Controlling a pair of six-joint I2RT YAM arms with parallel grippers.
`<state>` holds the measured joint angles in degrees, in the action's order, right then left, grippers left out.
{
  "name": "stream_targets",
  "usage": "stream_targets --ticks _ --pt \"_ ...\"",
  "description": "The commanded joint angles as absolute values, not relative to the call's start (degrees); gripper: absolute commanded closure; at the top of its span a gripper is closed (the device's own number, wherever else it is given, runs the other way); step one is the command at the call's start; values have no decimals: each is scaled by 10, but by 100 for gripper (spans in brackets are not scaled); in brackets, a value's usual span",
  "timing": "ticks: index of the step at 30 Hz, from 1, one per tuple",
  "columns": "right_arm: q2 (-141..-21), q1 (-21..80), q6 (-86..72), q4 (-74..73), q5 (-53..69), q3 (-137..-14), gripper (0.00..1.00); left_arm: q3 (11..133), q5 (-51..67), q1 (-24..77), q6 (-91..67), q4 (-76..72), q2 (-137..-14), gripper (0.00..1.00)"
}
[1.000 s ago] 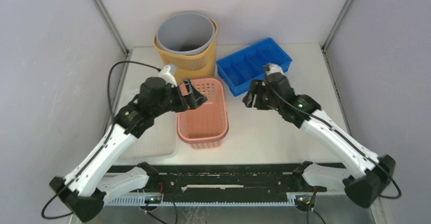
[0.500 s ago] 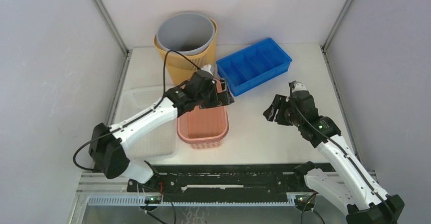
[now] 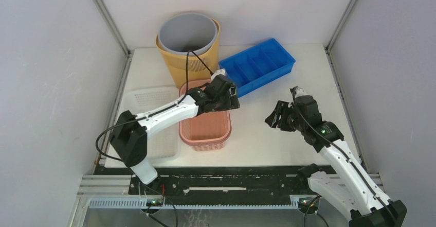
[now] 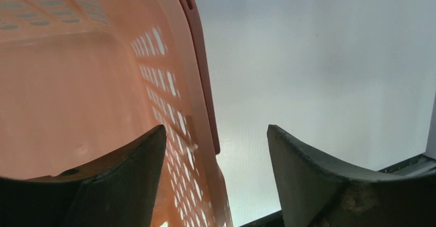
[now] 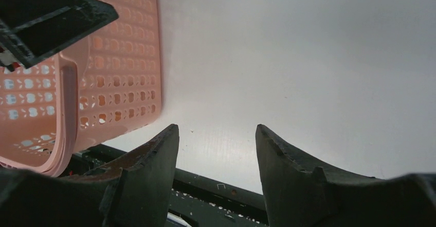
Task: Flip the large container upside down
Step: Turn the container upside down at the center of the board.
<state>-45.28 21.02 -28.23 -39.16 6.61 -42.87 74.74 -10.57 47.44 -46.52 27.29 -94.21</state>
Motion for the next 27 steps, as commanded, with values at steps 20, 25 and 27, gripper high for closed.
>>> stream_targets --ticks 20,25,27 --pt "-399 206 -286 -367 133 -400 41 823 -186 501 -388 388 -910 100" --pt "-385 206 -284 -390 132 -417 41 845 -154 505 -388 396 -873 100" --pt "-380 206 -283 -399 130 -428 41 851 -141 506 -389 394 -857 100"
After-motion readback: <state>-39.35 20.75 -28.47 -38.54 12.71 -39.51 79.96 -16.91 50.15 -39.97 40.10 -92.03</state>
